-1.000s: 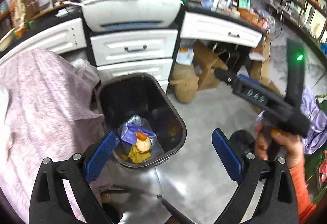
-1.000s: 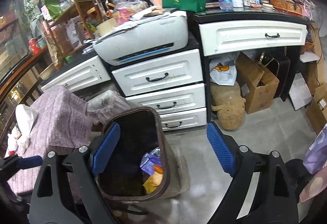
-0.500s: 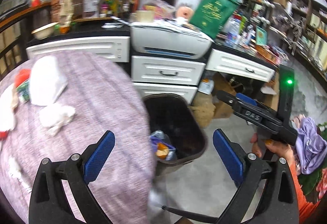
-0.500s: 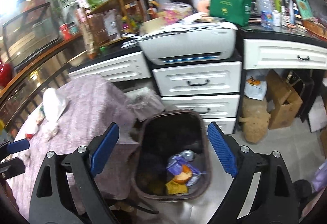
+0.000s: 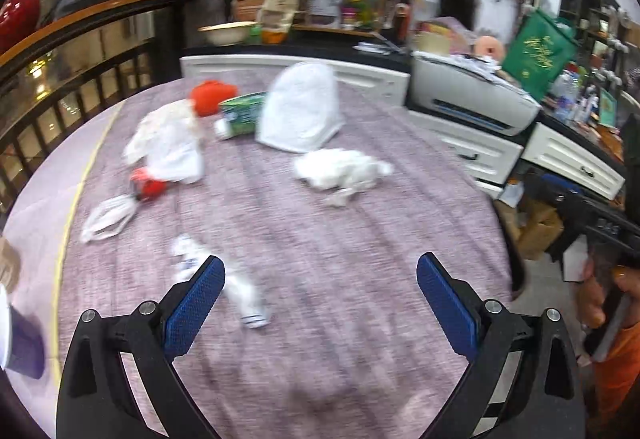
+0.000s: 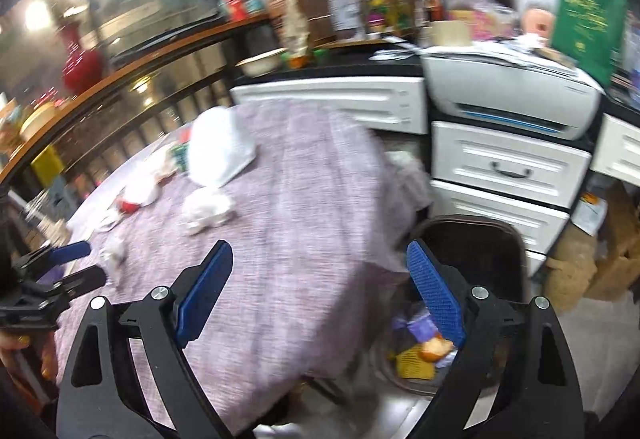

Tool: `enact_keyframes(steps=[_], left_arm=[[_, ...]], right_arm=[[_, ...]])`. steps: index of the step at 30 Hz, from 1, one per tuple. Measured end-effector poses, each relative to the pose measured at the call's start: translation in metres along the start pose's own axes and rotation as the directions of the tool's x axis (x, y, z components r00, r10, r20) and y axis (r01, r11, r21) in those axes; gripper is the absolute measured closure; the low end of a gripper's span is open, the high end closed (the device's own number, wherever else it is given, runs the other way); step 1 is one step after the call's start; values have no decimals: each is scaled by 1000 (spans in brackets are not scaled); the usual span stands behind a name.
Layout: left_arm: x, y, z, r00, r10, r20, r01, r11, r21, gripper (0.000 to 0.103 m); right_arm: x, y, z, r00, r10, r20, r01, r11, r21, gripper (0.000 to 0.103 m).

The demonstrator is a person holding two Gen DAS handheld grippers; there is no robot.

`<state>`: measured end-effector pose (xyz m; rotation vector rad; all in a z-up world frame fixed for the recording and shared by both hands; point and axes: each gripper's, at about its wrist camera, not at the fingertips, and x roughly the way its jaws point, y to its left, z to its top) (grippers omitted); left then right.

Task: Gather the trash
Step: 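Move both grippers back over the table toward the white tissue bag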

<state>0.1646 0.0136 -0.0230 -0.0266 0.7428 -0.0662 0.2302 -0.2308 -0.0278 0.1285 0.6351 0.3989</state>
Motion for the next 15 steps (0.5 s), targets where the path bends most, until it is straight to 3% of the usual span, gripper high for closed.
enact_keyframes(steps=[3,12,15], left_arm=[[8,30,-2,998,56,-34,-57,998,-38,8],[31,66,-5,992,56,-110,-66,994,-85,9],[36,64,-7,990,64,-127,-73,995,-70,19]], right_arm=[[11,27,2,999,37,-24,-39,997,-73,15],[42,73,4,989,105,-105,-120,981,-152,15],[49,78,5,986,110,-121,-129,979,-156,15]])
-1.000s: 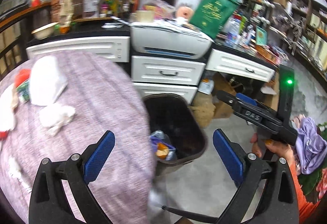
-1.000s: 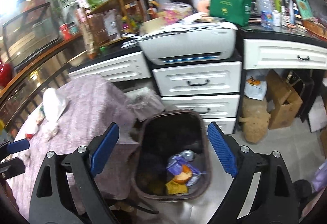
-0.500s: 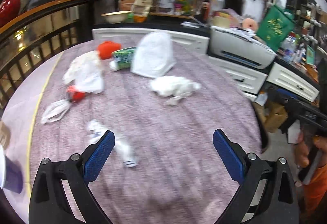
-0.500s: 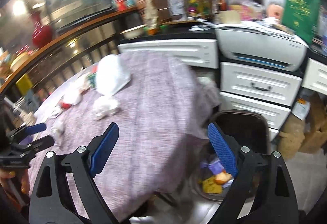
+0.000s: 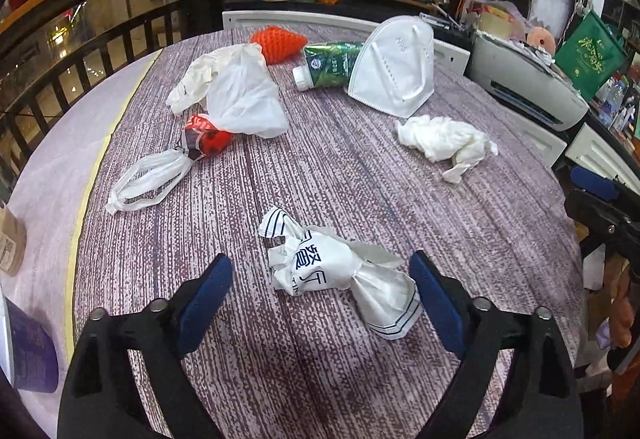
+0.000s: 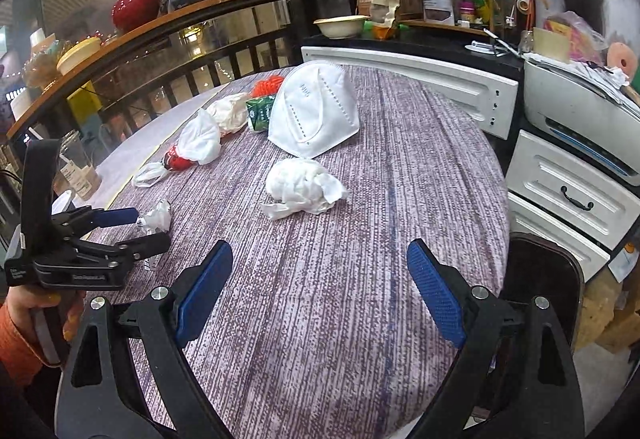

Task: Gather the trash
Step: 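Move both grippers back over the table toward the white tissue bag, then grasp the white printed plastic bag with the left gripper while the right grasps the crumpled tissue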

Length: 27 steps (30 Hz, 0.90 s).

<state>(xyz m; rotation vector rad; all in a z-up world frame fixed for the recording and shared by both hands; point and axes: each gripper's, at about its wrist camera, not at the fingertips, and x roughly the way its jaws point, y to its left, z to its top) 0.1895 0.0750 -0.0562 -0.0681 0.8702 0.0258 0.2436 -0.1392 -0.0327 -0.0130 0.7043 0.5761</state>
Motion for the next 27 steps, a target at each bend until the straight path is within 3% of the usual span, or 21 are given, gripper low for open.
enact_keyframes(steps=[4,7,14,27], left_arm=[[5,4,2,1000,-19,-13,19,1000,-19,35],[5,6,4,1000,-20,-5,19,999,-25,60],[3,15,5,999,-33,12,33,998,-44,65],[-28,15,1,995,-57,86,61,997,-43,66]], right_arm=[[8,2,2,1000,3,-20,-3,1000,-8,15],[13,5,4,999,0,-34,-1,1000,-26,15],[31,10,12,997,19,-77,-24,998,-61,15],[85,23,44,982,18,-189,-42,991,-123,15]])
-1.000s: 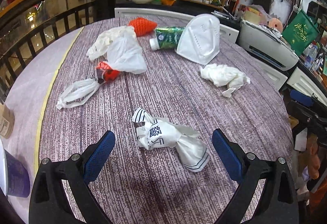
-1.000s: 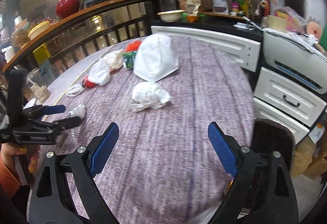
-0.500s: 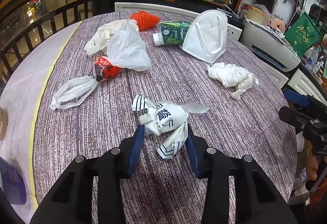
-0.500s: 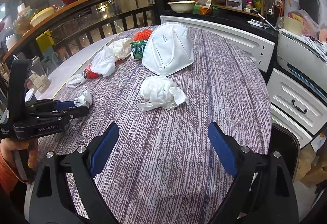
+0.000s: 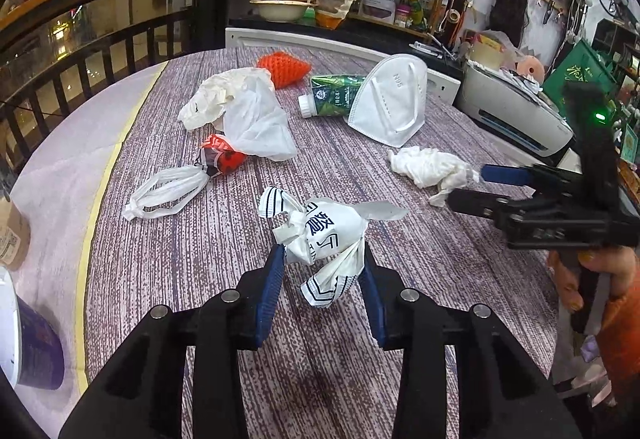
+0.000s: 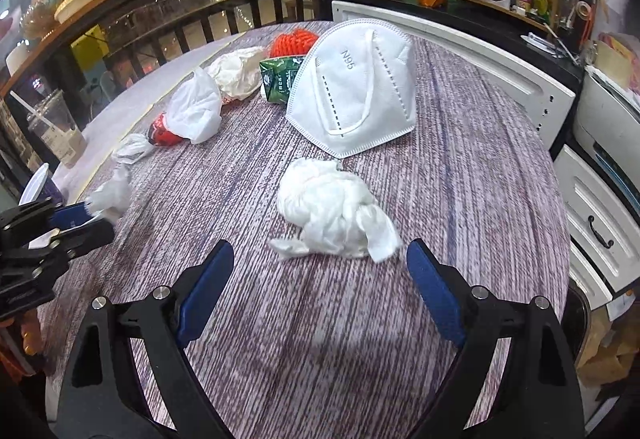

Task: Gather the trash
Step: 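Grasp the white printed plastic bag with the left gripper while the right grasps the crumpled tissue, then carry both items to the black bin and release the tissue with the right gripper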

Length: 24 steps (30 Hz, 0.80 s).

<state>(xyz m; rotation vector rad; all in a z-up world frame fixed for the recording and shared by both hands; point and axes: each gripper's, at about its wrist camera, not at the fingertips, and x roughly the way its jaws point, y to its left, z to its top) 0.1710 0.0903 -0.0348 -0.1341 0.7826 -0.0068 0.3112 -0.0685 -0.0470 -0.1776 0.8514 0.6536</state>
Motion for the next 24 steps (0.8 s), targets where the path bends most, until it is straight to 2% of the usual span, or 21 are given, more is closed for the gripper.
enact_keyframes(steps=[3,6,9,11,12,14,24], left_arm=[[-1,1,-1,1000,-4,1,4,1000,-4,66],[1,2,-2,1000,-5,-3,5,1000,-9,66],[2,3,-4,1000,-6,-7,6,1000,-12,66],[3,3,-5,1000,-6,-9,6,1000,-14,66],[3,3,-5,1000,-7,-10,7,1000,-14,66],[3,2,-6,1000,-9,-11,9,1000,-13,66],[-1,-12,-5,1000,-27,2,27,1000,10,66]], right_arm=[[13,-1,8,1000,-8,-26,8,1000,-3,20],[24,-1,12,999,-16,-50,16,1000,-15,31],[28,-2,11,998,-30,-59,29,999,-18,51],[26,-4,10,998,-40,-50,39,999,-19,74],[24,-5,10,998,-30,-49,29,999,-14,77],[18,-7,7,999,-31,-35,30,1000,-8,89],[-29,-13,-10,996,-26,80,24,999,33,90]])
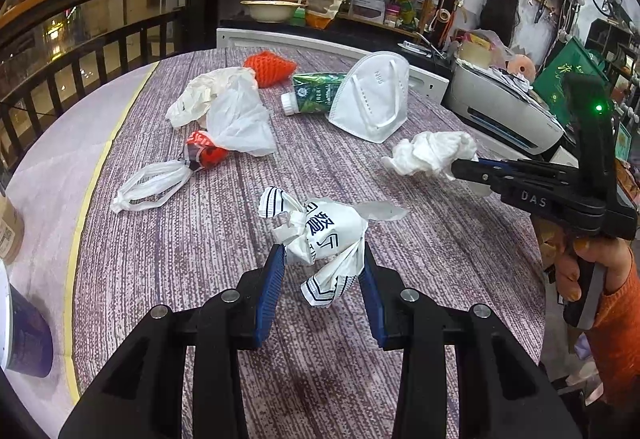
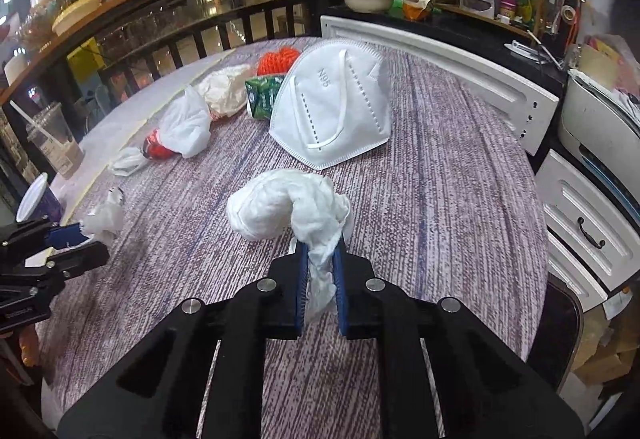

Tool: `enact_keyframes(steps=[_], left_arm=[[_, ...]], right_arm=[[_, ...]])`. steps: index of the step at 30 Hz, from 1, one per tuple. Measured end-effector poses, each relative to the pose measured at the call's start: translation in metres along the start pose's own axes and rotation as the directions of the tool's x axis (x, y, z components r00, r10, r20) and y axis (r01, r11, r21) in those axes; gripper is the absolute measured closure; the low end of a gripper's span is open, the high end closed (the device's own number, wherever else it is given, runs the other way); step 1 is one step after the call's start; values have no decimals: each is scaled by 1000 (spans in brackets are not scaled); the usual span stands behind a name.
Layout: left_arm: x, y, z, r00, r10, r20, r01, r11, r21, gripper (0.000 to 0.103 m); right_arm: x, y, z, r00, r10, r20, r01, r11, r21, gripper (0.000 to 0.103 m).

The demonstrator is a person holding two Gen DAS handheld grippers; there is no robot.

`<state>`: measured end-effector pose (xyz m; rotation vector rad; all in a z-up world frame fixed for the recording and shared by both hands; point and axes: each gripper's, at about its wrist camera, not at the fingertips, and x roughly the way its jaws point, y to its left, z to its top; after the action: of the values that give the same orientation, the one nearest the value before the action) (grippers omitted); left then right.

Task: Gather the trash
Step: 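Carry both items to the black bin and release the tissue with the right gripper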

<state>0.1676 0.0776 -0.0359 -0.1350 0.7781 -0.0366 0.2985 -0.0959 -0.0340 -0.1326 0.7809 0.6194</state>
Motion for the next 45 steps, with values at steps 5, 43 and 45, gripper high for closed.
enact_keyframes(steps=[5,43,45], left_arm=[[-2,-13,2,1000,-17,9,17,1000,9,66],[30,-201,28,963,-270,3,263,940,219,66],[33,-208,29,961,-276,-4,270,936,224,66]], right_arm=[[-23,-14,-10,999,11,43,-13,998,54,90],[-51,-208,-158,955,-292,-55,283,835,472,90],[-35,-220,-165,953,-290,-87,293,812,505,90]])
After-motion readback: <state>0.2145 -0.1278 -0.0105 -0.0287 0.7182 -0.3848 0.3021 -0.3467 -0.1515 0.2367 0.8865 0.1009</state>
